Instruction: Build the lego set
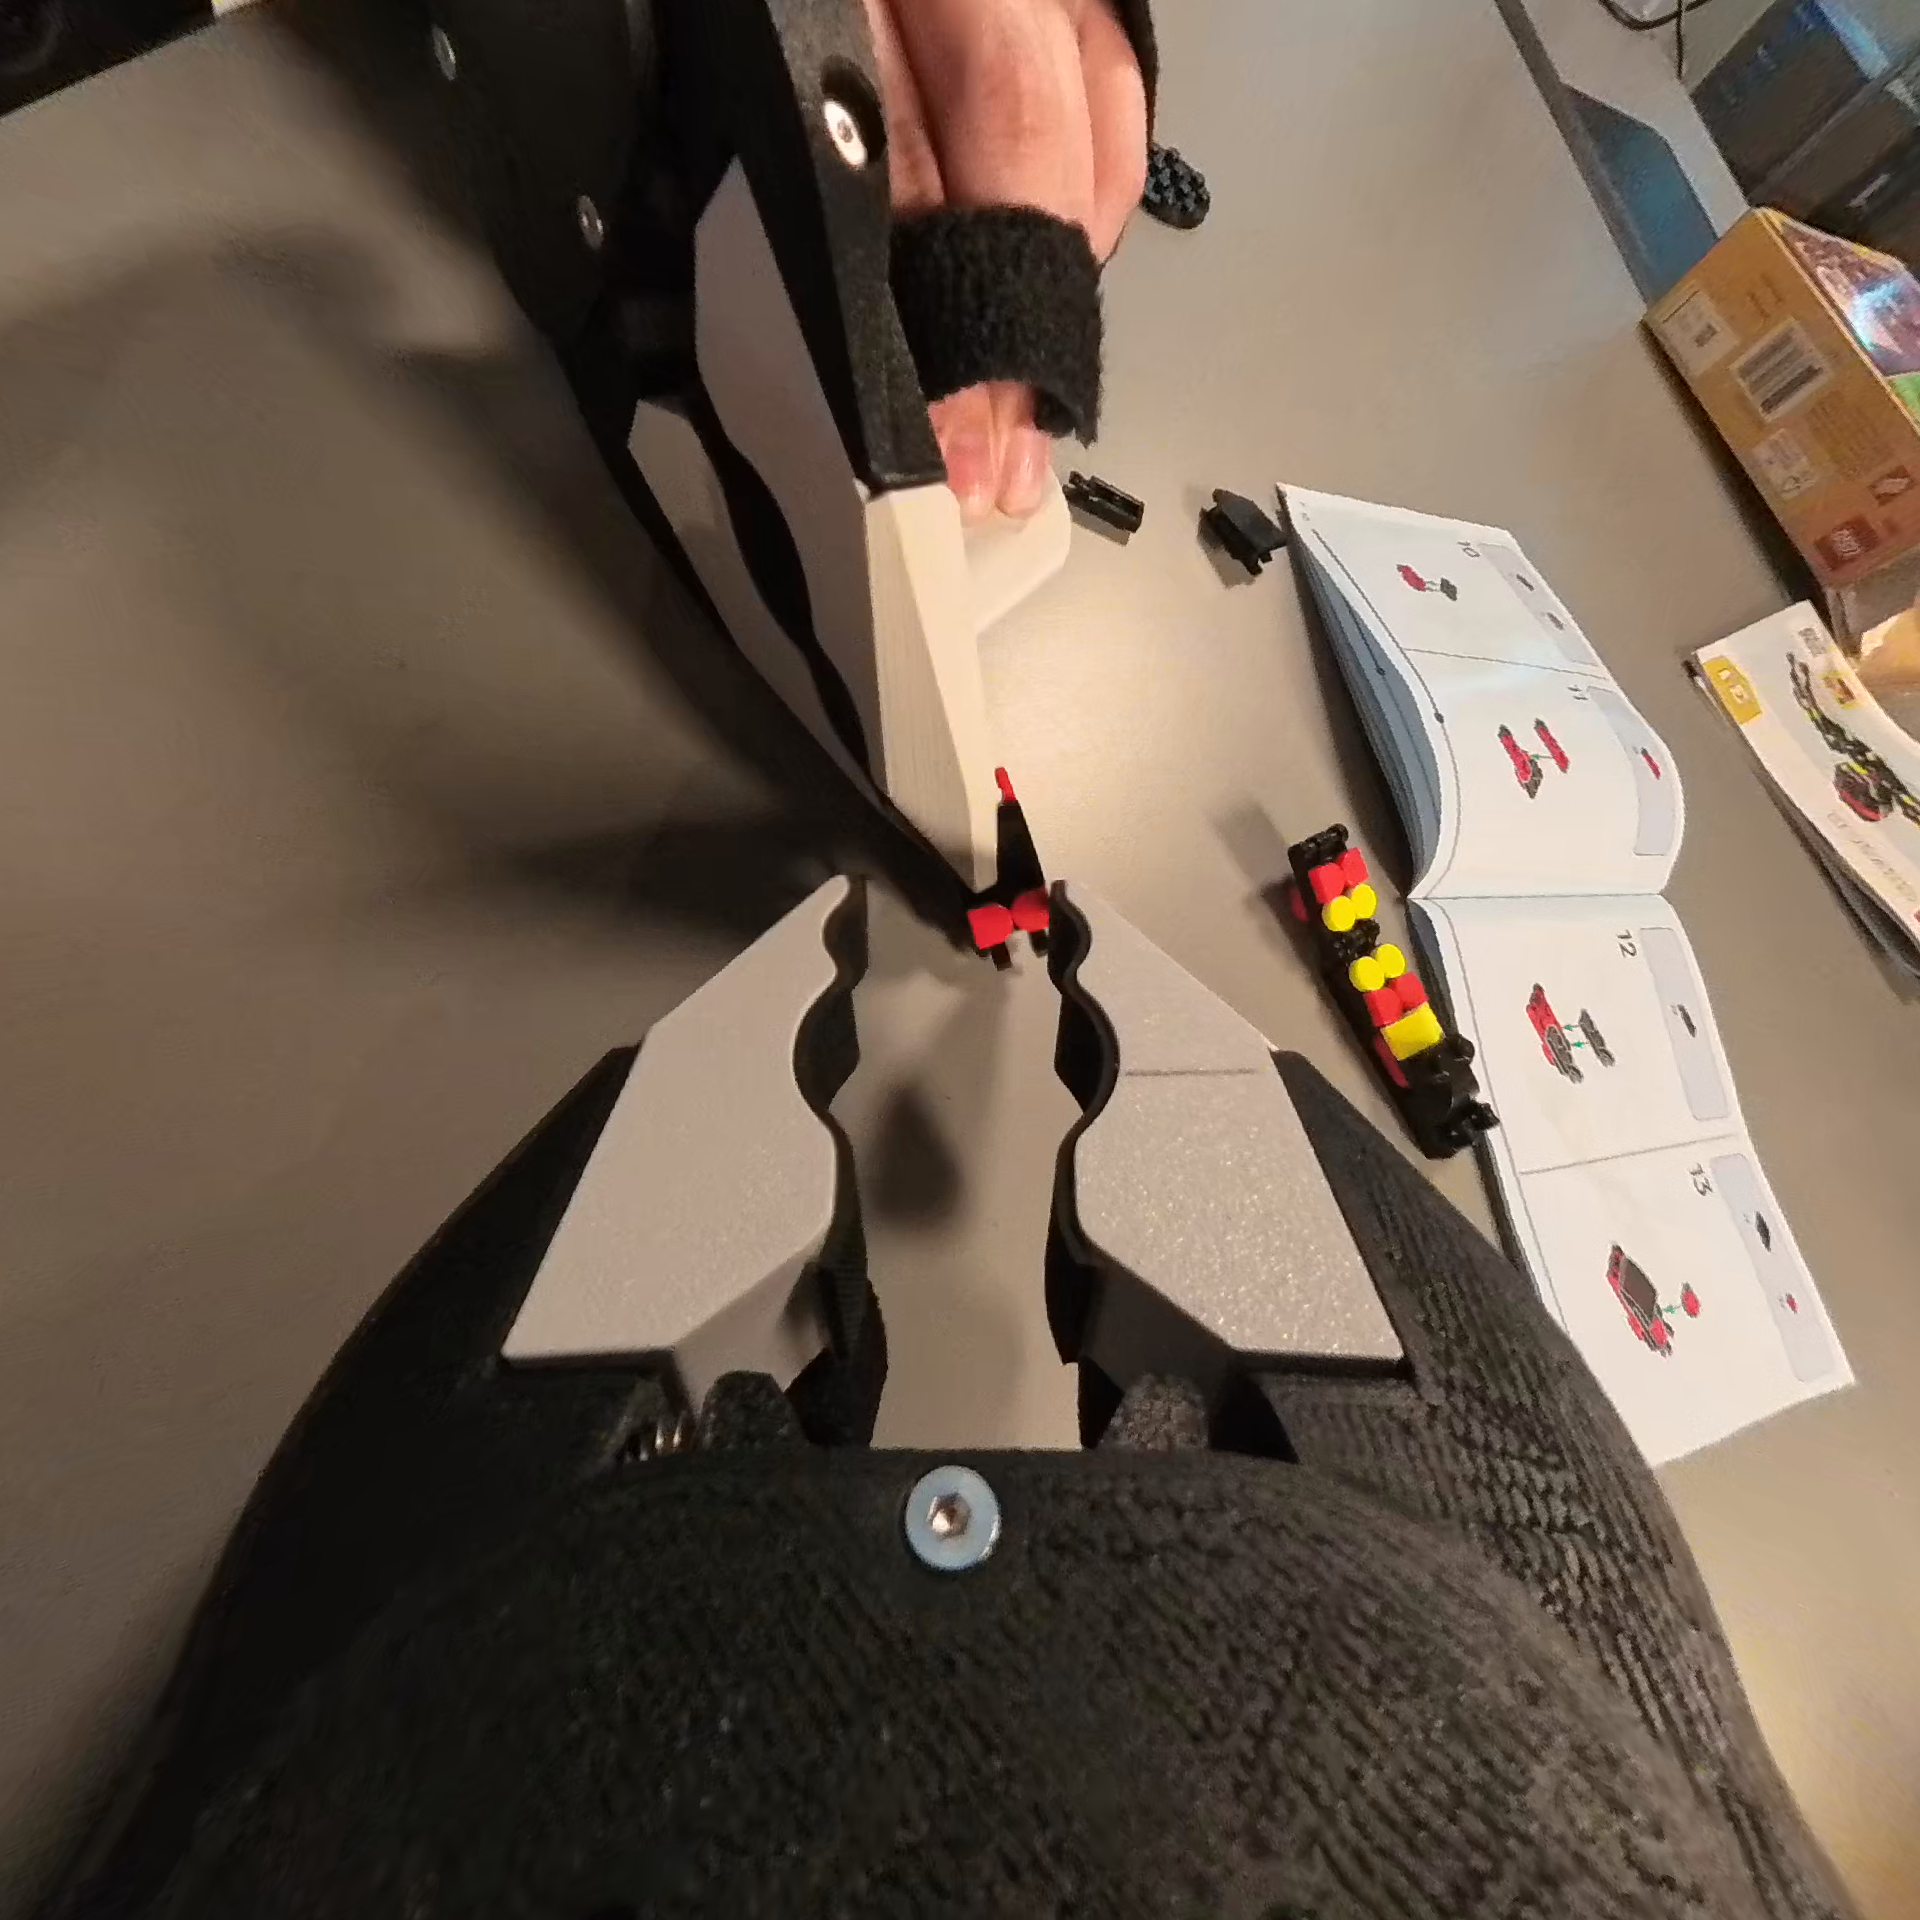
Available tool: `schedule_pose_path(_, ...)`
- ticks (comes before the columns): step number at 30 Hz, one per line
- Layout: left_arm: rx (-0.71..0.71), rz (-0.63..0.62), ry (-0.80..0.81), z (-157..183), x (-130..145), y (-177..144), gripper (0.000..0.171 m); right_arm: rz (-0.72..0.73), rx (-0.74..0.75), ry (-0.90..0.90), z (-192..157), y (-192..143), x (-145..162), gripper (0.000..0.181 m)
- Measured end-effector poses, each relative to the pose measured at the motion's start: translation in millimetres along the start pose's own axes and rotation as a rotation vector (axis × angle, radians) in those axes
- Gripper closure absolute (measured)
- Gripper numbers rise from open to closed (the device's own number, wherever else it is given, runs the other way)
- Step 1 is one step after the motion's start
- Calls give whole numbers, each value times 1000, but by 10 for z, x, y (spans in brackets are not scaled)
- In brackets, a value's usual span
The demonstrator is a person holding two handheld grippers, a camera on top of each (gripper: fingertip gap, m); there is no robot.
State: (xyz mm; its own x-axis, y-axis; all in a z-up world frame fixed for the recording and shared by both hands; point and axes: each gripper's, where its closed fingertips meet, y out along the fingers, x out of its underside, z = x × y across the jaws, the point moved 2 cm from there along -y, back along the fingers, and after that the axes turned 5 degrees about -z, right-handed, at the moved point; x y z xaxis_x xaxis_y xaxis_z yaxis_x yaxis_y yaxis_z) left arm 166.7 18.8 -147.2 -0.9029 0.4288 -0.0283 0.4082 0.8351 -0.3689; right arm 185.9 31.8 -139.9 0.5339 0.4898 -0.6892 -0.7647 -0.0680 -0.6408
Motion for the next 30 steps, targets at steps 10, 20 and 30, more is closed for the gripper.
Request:
schedule_pose_path(10,-3,3,-60,-11,32,4,162,359,303,107,527,-526,-217,135)
schedule_pose_path(20,134,58,-369,-40,50,-8,160,587,605,338,1046,-1059,37,128)
schedule_pose_path(30,205,44,-467,-44,22,-64,144,532,620,336,1103,-961,124,129)
